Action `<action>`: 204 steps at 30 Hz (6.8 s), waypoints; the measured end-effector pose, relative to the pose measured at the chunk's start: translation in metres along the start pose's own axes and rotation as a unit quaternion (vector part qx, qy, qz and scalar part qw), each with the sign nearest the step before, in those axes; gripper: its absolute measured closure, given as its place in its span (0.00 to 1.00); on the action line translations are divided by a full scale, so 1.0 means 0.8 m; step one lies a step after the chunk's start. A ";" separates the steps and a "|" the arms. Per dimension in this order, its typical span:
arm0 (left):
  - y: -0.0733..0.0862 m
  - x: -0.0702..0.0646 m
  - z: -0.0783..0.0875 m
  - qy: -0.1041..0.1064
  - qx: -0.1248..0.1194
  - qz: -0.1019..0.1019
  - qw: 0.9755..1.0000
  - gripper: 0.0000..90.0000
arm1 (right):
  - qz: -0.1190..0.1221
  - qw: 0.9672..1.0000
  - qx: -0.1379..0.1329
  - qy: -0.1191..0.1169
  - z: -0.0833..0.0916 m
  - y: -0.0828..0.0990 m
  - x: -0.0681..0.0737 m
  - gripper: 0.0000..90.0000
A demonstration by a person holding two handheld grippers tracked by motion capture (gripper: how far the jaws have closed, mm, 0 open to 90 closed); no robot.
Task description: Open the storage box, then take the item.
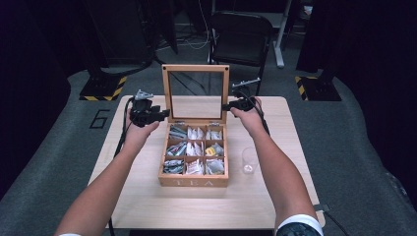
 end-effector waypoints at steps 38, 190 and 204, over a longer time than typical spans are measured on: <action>0.043 0.001 0.040 0.012 0.015 0.019 1.000 0.51 | 0.131 0.990 -0.013 -0.041 0.097 0.063 0.079 0.48; 0.120 -0.001 0.095 0.003 0.007 0.046 0.999 0.48 | 0.098 0.995 -0.027 -0.009 0.207 0.098 0.055 0.96; 0.121 -0.001 0.095 0.003 0.009 0.045 0.999 0.47 | 0.085 0.996 -0.017 -0.007 0.201 0.125 0.048 0.96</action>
Point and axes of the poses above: each handheld gripper's, and its own axes: z roughly backward along the jaws, y roughly out of its underside, x roughly to its left, the point moved 4 cm from there along -z, roughly forward along the jaws, and after that the axes turned 4 degrees about -x, right-handed, at the moved point
